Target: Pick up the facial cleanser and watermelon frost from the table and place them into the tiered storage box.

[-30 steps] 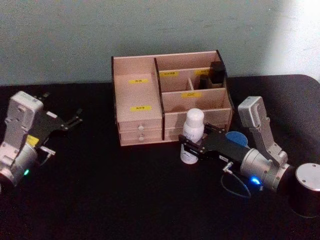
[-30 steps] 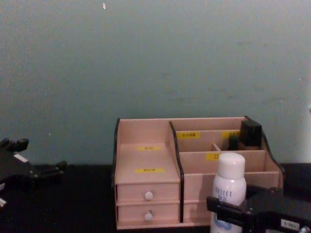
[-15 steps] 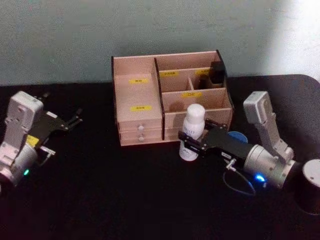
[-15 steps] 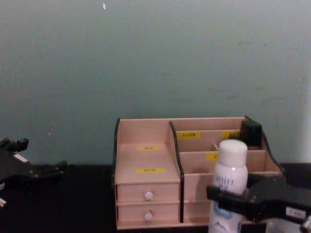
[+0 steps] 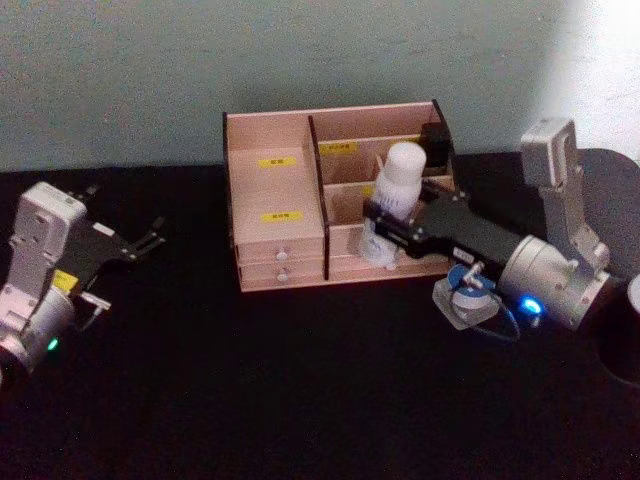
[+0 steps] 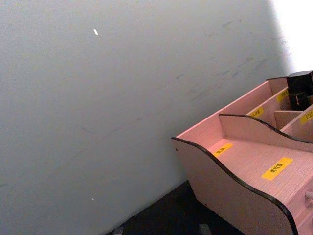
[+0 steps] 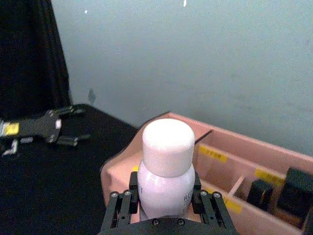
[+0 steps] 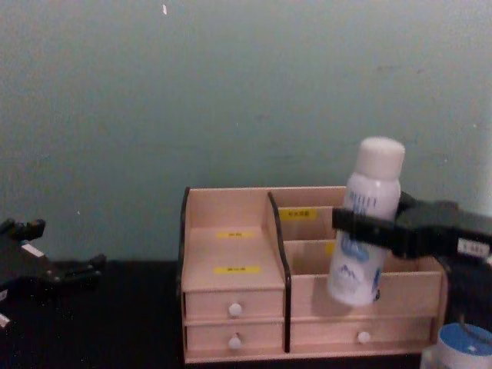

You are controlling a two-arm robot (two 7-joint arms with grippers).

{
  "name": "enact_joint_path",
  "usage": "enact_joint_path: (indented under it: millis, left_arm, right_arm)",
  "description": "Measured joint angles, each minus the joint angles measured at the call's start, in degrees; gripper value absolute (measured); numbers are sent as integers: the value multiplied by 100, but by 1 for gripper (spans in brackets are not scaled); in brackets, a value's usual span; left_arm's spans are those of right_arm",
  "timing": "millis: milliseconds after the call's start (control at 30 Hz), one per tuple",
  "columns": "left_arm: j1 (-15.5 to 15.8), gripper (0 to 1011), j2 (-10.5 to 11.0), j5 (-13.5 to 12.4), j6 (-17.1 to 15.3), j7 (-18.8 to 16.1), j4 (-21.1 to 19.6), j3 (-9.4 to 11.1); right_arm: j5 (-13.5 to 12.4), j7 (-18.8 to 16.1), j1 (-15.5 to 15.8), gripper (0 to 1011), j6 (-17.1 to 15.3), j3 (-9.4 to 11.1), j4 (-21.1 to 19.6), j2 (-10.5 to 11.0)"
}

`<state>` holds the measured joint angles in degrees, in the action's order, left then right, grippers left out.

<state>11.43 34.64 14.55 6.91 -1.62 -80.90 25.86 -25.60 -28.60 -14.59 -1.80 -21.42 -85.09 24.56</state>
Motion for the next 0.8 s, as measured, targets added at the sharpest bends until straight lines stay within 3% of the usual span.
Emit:
enact_joint_path:
  millis: [300,800]
  left_arm:
    - [0,1001,0,0,0,0,0,0]
    - [0,1001,0,0,0,0,0,0]
  right_arm:
    - [-28,177,-340,590,66,51,165,-127]
    - [73,268,-944,590,83,-7,805,-377]
